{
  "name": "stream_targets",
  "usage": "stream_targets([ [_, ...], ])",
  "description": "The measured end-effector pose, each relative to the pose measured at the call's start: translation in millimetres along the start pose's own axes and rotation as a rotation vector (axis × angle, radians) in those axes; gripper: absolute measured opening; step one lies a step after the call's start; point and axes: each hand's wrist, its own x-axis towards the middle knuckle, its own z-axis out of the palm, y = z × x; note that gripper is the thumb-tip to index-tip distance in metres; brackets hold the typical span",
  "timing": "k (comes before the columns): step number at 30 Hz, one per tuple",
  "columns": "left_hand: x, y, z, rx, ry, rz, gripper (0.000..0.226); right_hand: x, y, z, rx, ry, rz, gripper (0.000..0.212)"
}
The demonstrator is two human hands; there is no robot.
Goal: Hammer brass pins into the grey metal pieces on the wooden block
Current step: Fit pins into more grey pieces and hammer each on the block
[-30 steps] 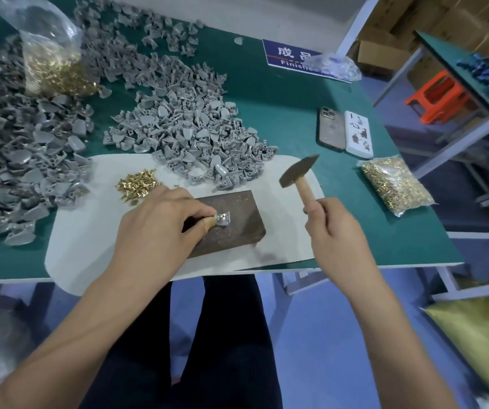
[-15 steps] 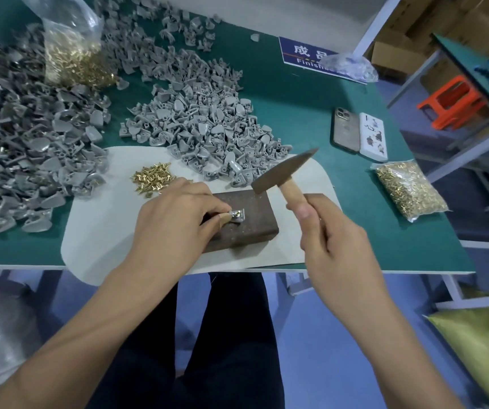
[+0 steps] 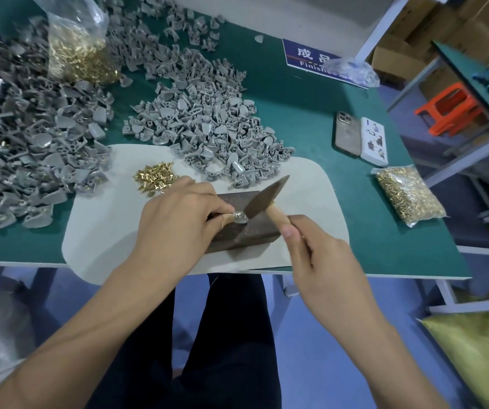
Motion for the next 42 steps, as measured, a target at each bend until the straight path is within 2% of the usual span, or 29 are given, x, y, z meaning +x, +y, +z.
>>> stream_targets([
  [4,0,0,0,-0.002,0.004,0.007,0.006,-1,-5,-5,0.105,0.189,-0.034,0.04],
  [8,0,-1,0,0.005,0.002,0.006,0.008,-5,-7,5,-0.03,-0.023,0.005,0.045],
  [10,0,0,0,-0.001,0.0,0.001,0.008,-3,-2,0,-0.022,0.075,-0.007,0.04],
  [12,0,1,0,-0.005,-0.003,0.001,0.008,-4,-2,0,0.107,0.199,-0.011,0.038],
  [13,0,1,0,-0.004,-0.003,0.004,0.008,-4,-4,3,0.145,0.206,-0.012,0.037],
  [16,0,0,-1,0.008,-0.005,0.002,0.009,-5,-5,8,0.06,0.003,-0.005,0.04],
  [17,0,0,-1,0.012,-0.006,0.003,0.009,-5,-2,7,0.015,-0.014,-0.017,0.041],
  [20,0,0,-1,0.005,-0.004,0.002,0.008,-4,1,1,0.085,0.174,-0.037,0.04],
  [22,0,1,0,-0.004,-0.002,-0.002,0.008,-6,-2,6,0.178,0.221,-0.041,0.037],
  [25,0,1,-1,0.004,0.005,0.012,0.009,-6,0,11,0.05,0.028,-0.006,0.042],
  [26,0,1,-2,0.01,0.003,0.02,0.009,-5,3,9,0.001,0.013,-0.004,0.044],
  [28,1,0,-2,0.009,-0.006,0.027,0.009,-4,3,2,-0.001,0.127,-0.023,0.043],
  [30,1,0,-3,0.0,-0.012,0.015,0.009,-7,-2,2,0.137,0.261,-0.052,0.039],
  [31,1,0,-3,-0.001,-0.013,0.011,0.009,-8,-5,6,0.157,0.266,-0.055,0.038],
  [35,0,-1,-3,0.004,-0.023,0.02,0.01,-10,-5,20,0.034,-0.001,0.017,0.046],
  [42,-1,0,-3,0.001,-0.026,0.006,0.011,-10,-1,19,0.03,-0.003,0.013,0.038],
])
